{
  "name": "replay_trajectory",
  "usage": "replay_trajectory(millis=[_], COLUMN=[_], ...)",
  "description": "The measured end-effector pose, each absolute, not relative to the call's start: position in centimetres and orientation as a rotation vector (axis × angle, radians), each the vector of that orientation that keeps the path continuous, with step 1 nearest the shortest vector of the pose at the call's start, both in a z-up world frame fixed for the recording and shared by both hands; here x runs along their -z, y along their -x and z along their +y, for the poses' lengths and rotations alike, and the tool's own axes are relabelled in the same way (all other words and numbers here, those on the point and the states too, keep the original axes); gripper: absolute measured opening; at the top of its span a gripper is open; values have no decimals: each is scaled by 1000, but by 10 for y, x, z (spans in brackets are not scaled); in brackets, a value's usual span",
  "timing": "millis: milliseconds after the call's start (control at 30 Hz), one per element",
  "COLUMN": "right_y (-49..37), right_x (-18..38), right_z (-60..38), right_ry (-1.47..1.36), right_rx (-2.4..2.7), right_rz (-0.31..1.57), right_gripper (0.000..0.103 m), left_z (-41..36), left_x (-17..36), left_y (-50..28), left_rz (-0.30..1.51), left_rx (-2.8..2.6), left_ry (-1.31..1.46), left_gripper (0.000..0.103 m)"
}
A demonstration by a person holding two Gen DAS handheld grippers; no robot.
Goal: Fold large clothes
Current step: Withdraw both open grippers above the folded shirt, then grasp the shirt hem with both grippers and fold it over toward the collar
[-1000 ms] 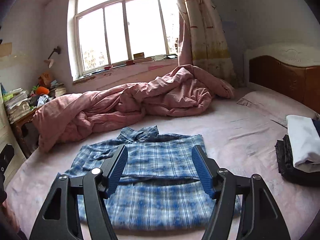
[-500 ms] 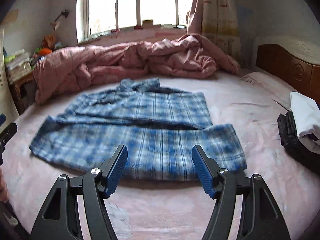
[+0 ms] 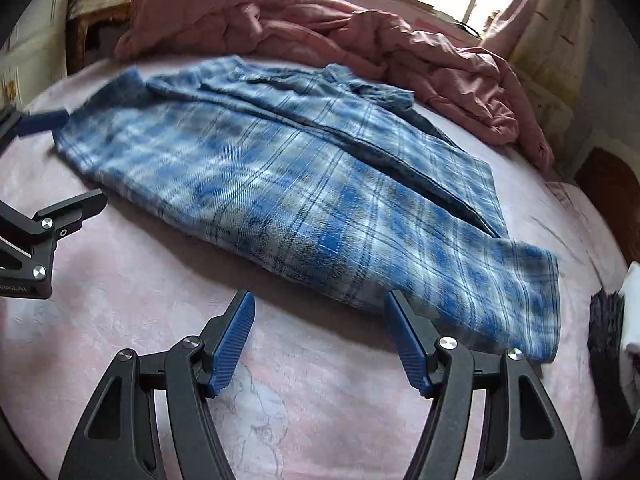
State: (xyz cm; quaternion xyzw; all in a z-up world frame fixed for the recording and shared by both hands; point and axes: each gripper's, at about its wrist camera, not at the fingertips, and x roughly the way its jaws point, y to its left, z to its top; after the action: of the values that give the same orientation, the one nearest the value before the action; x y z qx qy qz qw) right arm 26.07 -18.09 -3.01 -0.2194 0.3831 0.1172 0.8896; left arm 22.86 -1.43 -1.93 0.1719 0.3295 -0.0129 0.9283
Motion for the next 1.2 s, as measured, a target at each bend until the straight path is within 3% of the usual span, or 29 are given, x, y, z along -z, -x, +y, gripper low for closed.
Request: replay_trajectory(millis=[100,433,500,600,633,700,767,933,1200], right_y=[-267,-297,-307,-321,-325,-330,-333,-315,-220], right_x=[36,38,39,41,41,39,37,16,-23], right_z=[-168,-198,-214,-240,-250,-266,-282,-298,-298], right_ry=[581,542,498,468,445,380,301,162,139], right_rx=[-192,-33,-1,107,134,151,156,132,72], right_rz=[755,778,808,819,818,824,835,749,666], right_gripper=[76,80,80,80,76,52,17,5,5], left_z=[-25,9,30,61,70,87,98,96,102], left_x=[28,36,35,33,33,35,32,5,-44], left_y=[-240,-274,-282,-291,-294,-297,-291,-261,-164], left_rz=[723,781,794,818,825,848,822,678,605], left_rx=[60,-92,-116,-154,-177,-188,-178,-168,-103], left_ry=[-405,-348,-275,-155,-127,-56,13,16,31], left_gripper=[102,102,94,66,53,37,7,3,3])
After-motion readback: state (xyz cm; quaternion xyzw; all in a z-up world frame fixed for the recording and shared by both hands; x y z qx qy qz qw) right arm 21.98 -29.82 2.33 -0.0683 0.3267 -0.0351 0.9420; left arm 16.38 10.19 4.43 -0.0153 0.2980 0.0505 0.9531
